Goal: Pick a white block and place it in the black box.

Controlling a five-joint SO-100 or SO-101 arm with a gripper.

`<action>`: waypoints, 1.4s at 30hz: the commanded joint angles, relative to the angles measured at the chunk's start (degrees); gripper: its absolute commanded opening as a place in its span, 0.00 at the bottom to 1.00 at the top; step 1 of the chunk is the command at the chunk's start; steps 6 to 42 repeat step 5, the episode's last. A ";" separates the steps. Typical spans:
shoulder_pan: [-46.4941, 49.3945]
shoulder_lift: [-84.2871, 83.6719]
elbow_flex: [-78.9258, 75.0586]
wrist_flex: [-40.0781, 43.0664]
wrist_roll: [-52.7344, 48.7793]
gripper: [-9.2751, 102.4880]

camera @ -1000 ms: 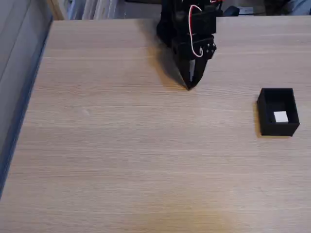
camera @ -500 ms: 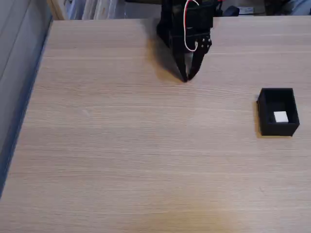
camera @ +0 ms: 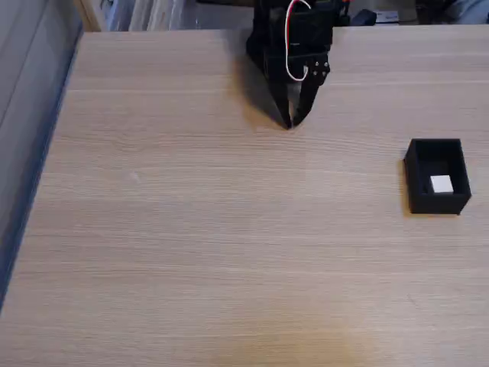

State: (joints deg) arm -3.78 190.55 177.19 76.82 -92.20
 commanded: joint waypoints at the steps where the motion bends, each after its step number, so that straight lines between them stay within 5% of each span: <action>1: -0.09 0.35 0.79 0.35 0.35 0.11; 42: -0.09 0.35 0.79 0.35 0.35 0.11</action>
